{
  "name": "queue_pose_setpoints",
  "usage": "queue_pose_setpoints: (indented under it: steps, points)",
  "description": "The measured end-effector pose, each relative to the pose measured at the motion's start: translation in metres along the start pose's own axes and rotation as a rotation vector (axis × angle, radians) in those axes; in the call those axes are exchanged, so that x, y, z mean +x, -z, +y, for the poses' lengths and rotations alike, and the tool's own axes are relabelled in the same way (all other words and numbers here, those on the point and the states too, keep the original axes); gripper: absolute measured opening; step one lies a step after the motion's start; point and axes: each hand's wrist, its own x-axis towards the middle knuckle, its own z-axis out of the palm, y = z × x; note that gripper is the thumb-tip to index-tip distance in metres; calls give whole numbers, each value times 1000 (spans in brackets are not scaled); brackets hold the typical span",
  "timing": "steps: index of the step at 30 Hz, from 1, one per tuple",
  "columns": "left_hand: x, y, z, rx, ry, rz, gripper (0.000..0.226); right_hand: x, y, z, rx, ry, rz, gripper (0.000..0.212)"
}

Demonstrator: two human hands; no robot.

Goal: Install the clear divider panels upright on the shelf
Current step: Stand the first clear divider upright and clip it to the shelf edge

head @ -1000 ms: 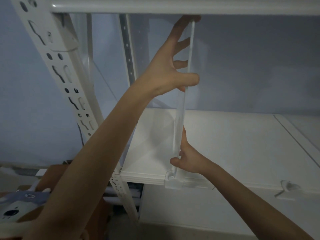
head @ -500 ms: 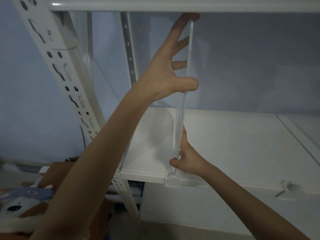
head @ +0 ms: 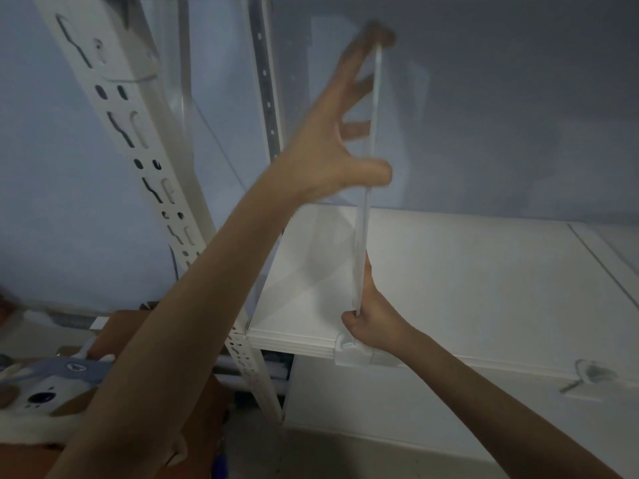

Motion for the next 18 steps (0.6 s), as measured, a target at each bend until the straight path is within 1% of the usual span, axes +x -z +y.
queue_pose_setpoints:
  steps: [4,9,11,15,18]
  points:
    - [-3,-3,-8,-5,-30,-41,95,-2,-2,9,4,-1,-28,111]
    - [3,-3,-9,16,-22,-64,99,-5,29,14,161,-9,-114,125]
    - [3,-4,-9,5,-32,-69,98,-2,40,14,172,-9,-130,128]
    - [1,-2,-10,22,-54,-41,100,4,41,14,161,-10,-149,128]
    - [-2,-3,-8,10,-29,-39,101,3,39,16,166,3,-155,127]
